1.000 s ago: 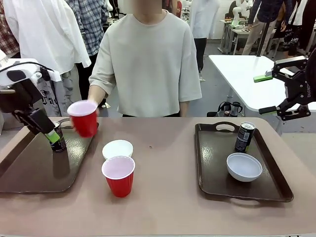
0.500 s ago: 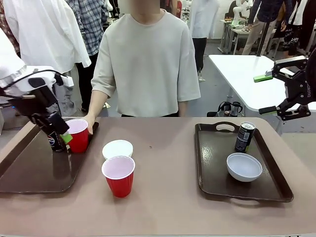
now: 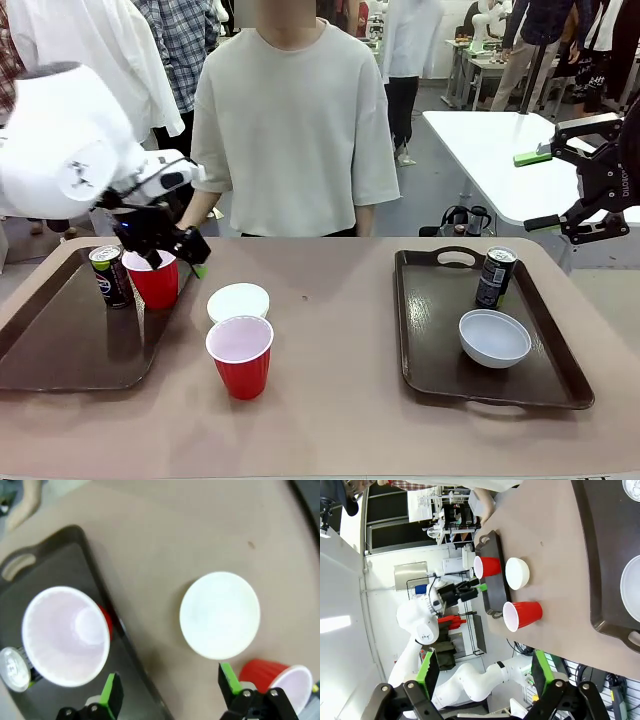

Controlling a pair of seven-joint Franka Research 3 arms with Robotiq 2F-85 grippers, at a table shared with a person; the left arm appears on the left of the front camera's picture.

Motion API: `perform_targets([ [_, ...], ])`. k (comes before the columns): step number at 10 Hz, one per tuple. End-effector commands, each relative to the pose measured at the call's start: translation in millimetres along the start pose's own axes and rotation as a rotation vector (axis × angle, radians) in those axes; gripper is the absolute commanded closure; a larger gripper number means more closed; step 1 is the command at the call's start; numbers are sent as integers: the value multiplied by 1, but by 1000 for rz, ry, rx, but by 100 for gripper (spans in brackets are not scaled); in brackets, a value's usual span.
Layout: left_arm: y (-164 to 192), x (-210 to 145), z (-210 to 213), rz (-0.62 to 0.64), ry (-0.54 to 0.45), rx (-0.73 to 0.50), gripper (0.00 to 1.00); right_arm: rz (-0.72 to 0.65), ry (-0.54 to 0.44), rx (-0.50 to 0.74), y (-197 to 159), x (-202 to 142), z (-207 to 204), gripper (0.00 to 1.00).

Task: Prepare tableware on both trays.
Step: Pick up a Picnic Bowl from the table and place it on a Handle tray.

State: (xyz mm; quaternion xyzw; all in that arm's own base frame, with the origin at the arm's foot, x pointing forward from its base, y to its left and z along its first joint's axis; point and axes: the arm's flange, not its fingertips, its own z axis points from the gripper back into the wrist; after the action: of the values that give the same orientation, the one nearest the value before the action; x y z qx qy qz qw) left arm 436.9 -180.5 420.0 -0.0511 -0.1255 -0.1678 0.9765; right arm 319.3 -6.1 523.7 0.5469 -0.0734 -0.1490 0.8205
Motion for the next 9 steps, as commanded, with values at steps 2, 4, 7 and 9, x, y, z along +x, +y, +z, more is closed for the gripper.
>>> perform_targets([
  [2,-14,26,-7,105,41,45,0,18,6,14,-2,1,0,4],
  [4,-5,11,-16,35,26,19,0,18,6,14,-2,1,0,4],
  [7,-27,18,-40,23,156,12,0,18,6,14,-2,1,0,4],
  [9,-52,26,-52,64,180,25,0,18,6,14,-2,1,0,4],
])
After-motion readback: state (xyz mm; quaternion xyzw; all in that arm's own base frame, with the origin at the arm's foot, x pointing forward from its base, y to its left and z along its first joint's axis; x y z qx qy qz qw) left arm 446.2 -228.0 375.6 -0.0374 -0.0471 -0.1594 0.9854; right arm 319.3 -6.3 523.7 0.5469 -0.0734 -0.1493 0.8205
